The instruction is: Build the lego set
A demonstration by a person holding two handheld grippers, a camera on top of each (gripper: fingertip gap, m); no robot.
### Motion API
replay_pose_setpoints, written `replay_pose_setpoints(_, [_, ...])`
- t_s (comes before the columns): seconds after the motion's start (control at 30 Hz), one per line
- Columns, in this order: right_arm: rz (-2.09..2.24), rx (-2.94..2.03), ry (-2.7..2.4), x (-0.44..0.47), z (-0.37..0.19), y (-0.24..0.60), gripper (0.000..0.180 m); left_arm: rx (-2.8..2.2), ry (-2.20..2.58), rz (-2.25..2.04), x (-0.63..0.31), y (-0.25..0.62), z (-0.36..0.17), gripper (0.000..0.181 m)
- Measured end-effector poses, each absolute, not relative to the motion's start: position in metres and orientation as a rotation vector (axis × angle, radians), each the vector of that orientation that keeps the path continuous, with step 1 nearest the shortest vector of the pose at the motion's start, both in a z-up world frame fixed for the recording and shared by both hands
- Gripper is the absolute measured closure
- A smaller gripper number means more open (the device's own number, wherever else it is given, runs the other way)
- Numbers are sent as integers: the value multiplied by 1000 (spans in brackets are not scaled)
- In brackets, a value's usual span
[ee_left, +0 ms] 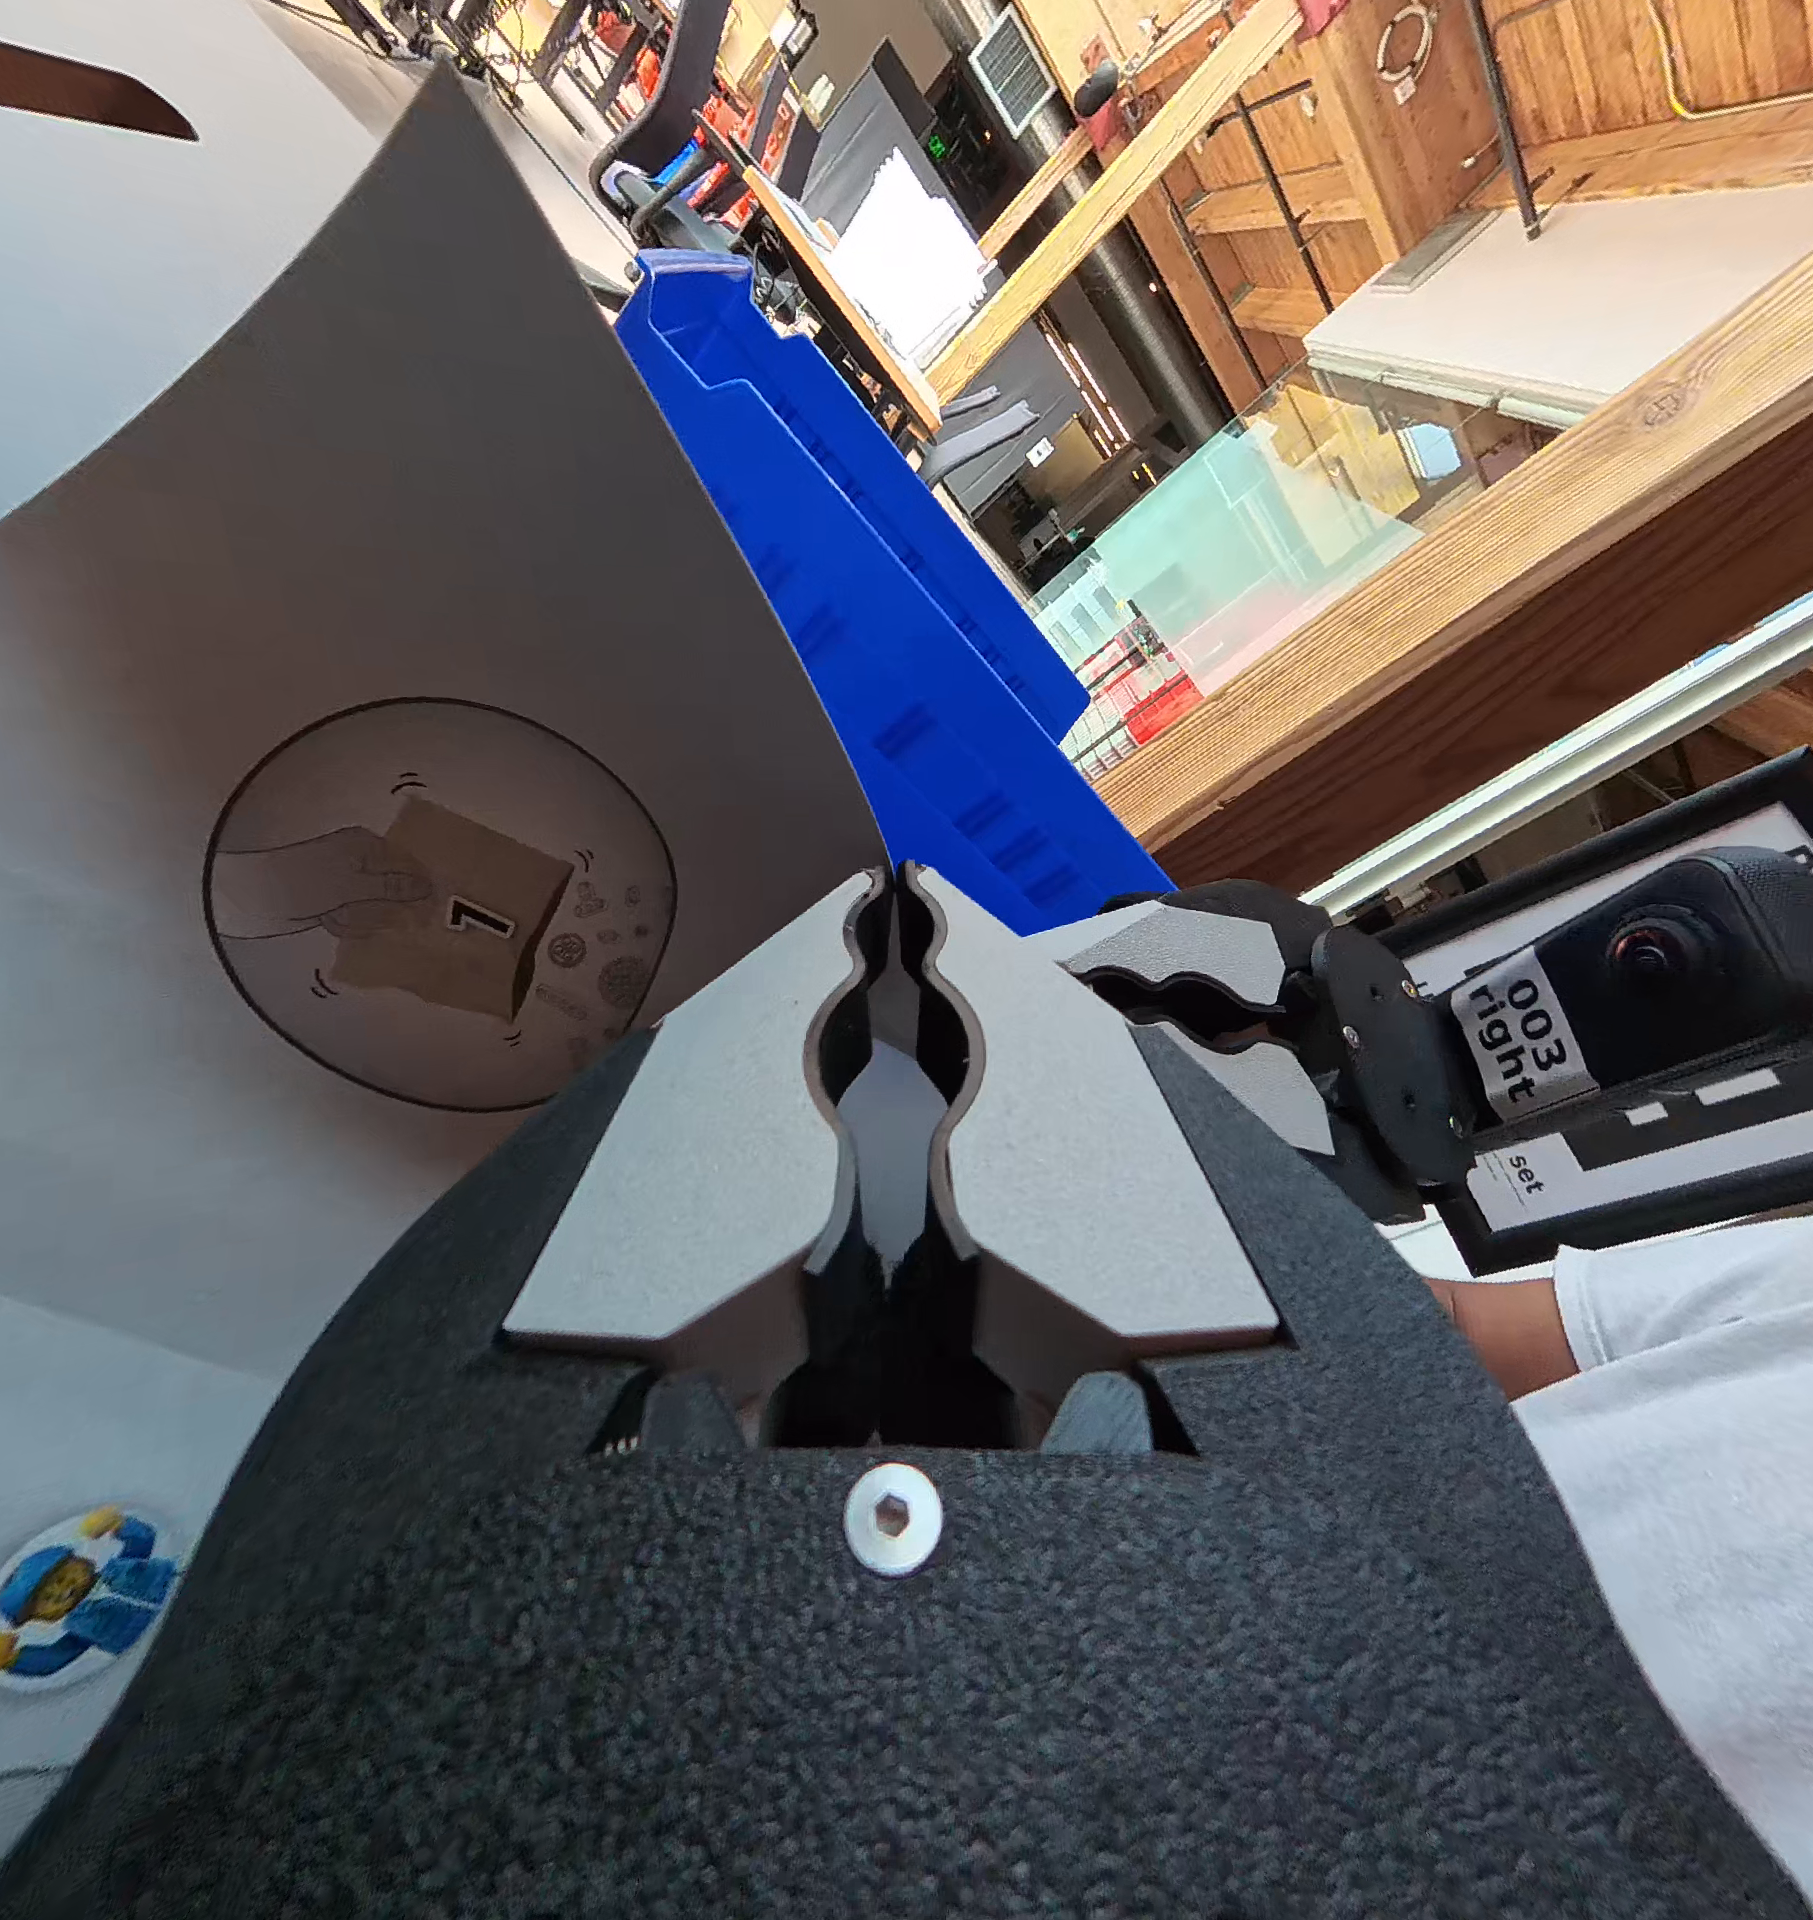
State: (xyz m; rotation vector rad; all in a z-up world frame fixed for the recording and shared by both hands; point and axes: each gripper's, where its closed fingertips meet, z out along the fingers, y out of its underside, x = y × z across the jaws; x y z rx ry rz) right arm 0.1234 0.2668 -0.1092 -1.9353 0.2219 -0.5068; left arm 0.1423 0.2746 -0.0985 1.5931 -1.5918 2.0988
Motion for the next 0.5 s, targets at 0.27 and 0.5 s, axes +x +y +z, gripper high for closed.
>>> replay_pose_setpoints(0.27, [-552,-1806,263,147,-81,251,162,1523,-1574,2136,139,272,-97,181])
replay_pose_setpoints(0.5, [125,-1802,283,128,-95,279,95,1434,-1435,2229,136,274,-81,181])
